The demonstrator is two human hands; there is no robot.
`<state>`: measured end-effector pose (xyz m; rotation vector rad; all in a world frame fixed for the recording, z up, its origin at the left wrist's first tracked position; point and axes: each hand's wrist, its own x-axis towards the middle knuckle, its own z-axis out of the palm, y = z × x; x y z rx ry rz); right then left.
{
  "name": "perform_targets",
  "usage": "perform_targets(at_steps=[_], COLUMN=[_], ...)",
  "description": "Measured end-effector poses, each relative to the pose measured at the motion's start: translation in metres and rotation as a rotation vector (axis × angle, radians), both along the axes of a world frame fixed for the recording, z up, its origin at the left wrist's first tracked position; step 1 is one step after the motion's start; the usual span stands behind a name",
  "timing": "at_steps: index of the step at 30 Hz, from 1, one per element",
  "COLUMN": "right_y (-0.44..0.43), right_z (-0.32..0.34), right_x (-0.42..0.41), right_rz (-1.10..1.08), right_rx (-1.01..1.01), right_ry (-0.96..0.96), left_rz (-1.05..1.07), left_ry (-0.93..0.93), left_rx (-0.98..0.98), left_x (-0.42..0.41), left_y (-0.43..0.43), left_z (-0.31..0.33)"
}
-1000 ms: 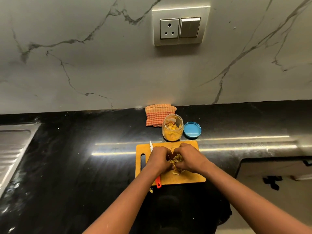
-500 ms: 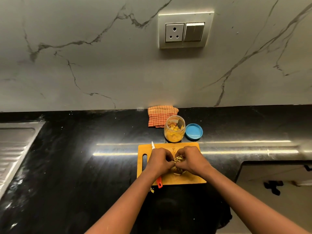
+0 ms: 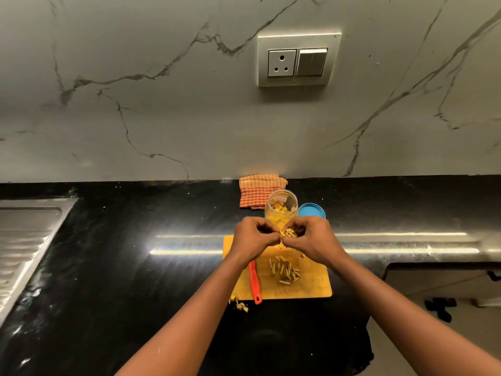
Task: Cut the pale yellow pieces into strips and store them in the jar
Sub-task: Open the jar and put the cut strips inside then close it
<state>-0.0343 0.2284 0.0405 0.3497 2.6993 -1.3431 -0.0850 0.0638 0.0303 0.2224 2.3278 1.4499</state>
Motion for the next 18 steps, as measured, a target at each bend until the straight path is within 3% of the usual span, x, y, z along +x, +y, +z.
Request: perform_targets(at_steps=[7, 18], right_y=[0.014, 0.008], right_z=[0.034, 0.035], right_x=[-0.048, -0.09], right_rz=[-0.041, 0.096], right_rx=[0.052, 0.377], right_ry=[0.108, 0.035], left_rz=[0.054, -0.082], left_ry=[0.082, 0.232], left_rx=[0.005, -0.427], left_x=[-0.043, -0.08], left_y=[0.018, 0.049], left_z=[0.037, 0.045])
